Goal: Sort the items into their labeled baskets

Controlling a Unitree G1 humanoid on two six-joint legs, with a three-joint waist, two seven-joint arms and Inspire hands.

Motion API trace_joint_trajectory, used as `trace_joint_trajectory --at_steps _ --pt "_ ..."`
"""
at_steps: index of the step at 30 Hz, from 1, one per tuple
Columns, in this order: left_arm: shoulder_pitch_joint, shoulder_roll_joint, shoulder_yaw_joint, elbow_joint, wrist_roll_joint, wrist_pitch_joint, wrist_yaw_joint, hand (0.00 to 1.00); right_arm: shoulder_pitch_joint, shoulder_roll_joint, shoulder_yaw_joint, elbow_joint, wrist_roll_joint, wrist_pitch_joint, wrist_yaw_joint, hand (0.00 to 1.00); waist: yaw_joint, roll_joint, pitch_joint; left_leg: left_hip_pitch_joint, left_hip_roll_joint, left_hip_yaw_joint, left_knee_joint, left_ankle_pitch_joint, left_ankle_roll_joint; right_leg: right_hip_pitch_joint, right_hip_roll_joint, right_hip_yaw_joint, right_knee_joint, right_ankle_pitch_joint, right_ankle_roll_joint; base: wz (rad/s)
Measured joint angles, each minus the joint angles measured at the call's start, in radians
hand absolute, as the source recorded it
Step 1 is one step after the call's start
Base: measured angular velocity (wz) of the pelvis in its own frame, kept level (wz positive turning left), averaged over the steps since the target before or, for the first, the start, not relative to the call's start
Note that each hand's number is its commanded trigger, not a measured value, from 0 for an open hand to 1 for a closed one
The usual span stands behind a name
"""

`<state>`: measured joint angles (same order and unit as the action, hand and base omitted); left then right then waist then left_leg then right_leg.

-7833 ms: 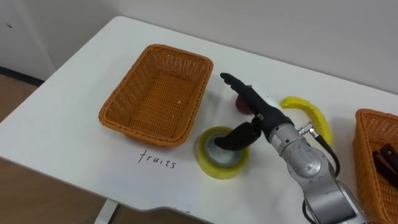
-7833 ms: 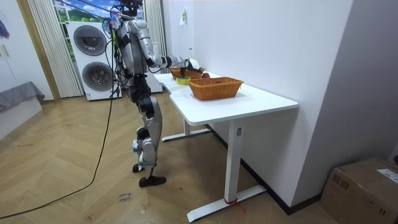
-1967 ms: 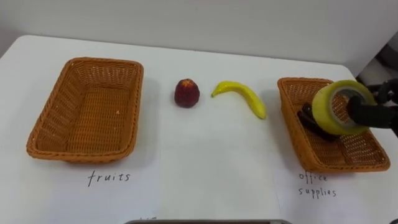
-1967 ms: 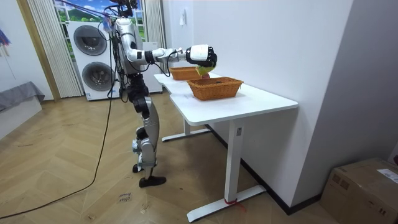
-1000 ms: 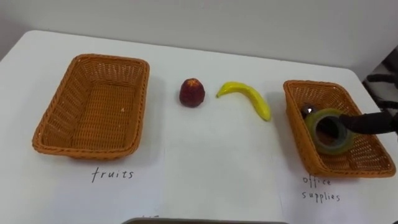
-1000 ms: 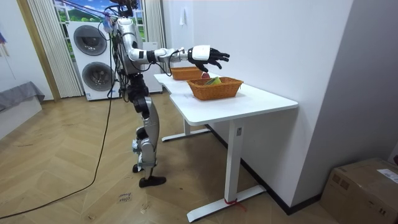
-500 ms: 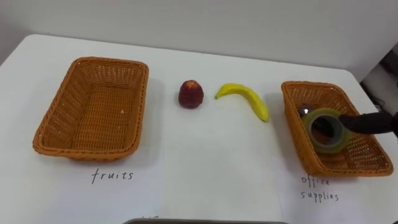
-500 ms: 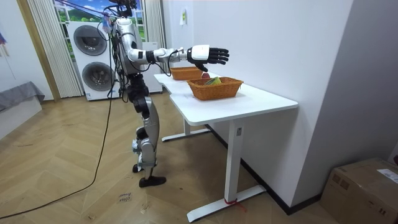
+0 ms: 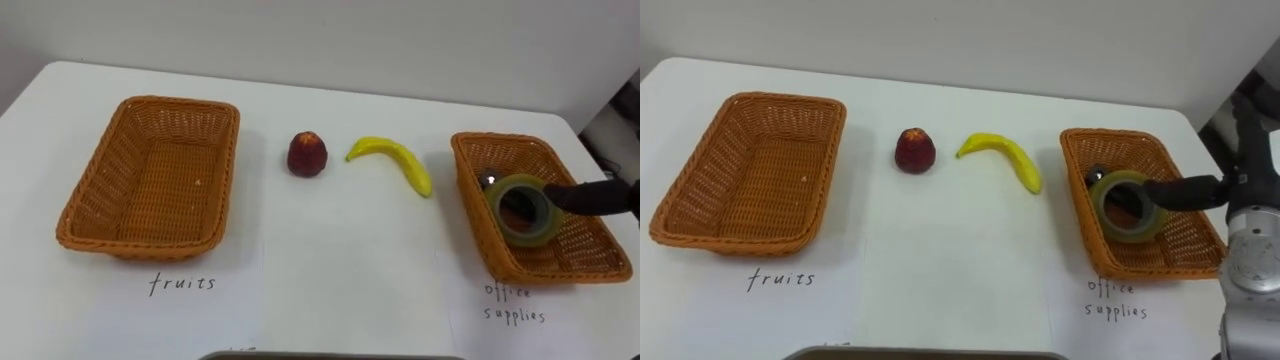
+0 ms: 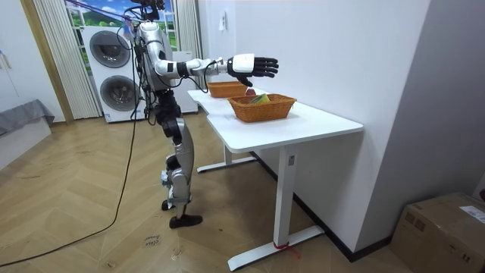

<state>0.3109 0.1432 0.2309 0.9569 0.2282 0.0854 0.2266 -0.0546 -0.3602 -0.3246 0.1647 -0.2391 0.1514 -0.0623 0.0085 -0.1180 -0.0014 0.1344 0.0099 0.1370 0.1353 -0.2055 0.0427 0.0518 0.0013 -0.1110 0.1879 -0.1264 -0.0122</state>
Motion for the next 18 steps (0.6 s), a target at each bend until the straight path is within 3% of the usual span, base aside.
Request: trace_joint_trajectory --at_steps 18 --pt "-0.01 0.005 0.0 0.015 0.001 -0.003 -0.001 0.0 -0.006 0.0 0.0 -0.002 0.07 -0.012 0.0 0.0 -0.003 -0.013 0.0012 -0.002 -0.001 -0.001 -0.001 0.0 0.0 0.001 0.0 0.004 -0.002 0.0 0.0 0.0"
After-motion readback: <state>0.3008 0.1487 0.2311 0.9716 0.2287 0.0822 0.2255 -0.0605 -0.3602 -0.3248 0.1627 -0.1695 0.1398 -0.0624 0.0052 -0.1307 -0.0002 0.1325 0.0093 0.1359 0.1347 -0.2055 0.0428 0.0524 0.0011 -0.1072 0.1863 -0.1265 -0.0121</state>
